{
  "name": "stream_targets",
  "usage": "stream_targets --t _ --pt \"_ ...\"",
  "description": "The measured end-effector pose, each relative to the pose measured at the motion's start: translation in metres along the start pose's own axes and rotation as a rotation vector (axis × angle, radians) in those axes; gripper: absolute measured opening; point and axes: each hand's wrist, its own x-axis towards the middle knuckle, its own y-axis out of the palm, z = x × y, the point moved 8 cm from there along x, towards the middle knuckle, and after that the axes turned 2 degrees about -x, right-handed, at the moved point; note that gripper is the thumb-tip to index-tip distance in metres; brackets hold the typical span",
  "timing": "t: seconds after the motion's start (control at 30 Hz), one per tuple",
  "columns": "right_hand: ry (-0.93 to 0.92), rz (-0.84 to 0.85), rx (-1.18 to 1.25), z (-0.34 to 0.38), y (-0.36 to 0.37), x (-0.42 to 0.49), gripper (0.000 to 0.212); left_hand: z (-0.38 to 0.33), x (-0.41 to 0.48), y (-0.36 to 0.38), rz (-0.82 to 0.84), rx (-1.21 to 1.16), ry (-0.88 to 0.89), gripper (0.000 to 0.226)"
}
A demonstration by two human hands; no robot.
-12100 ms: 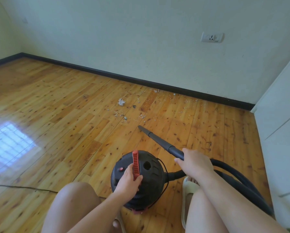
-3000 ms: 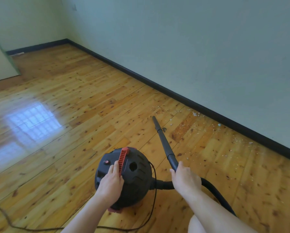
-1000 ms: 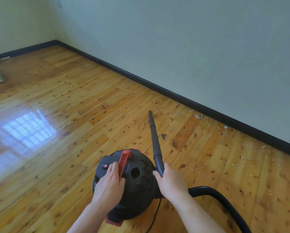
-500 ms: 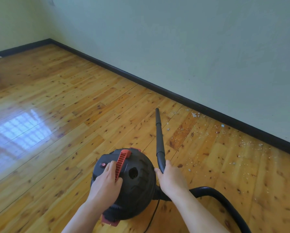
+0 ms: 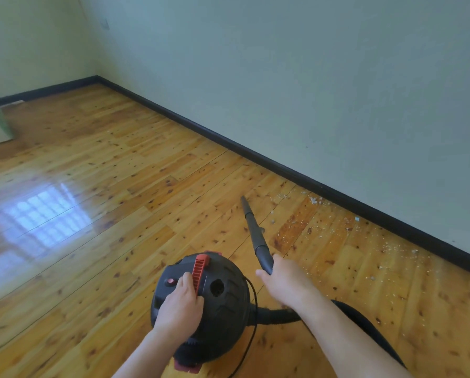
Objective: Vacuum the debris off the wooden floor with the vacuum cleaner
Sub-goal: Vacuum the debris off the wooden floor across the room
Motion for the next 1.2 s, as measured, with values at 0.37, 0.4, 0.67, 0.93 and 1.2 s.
stream_targets --t 0.37,0.4,0.67,0.93,1.2 --pt "-0.042 0.137 -0.062 -0.020 -0.031 -0.094 0.067 0.035 -0.063 -0.001 -0.012 -0.088 -0.087 0.017" --pt "-0.037 0.148 -0.069 -0.027 -0.030 -0.108 0.067 0.036 -0.072 0.002 -0.005 -0.084 -0.086 0.017" --pt "-0.048 0.213 -0.031 -0.063 -0.009 -0.197 0.045 0.041 -0.131 0.026 0.055 -0.006 -0.004 0.016" --pt "0.055 0.059 0.068 -0.088 0.038 -0.278 0.032 0.062 -0.210 0.054 0.115 0.037 0.072 0.029" --pt "0.158 -0.197 -0.093 -0.127 0.064 -0.352 0.037 0.076 -0.261 0.080 0.184 0.153 0.209 0.017"
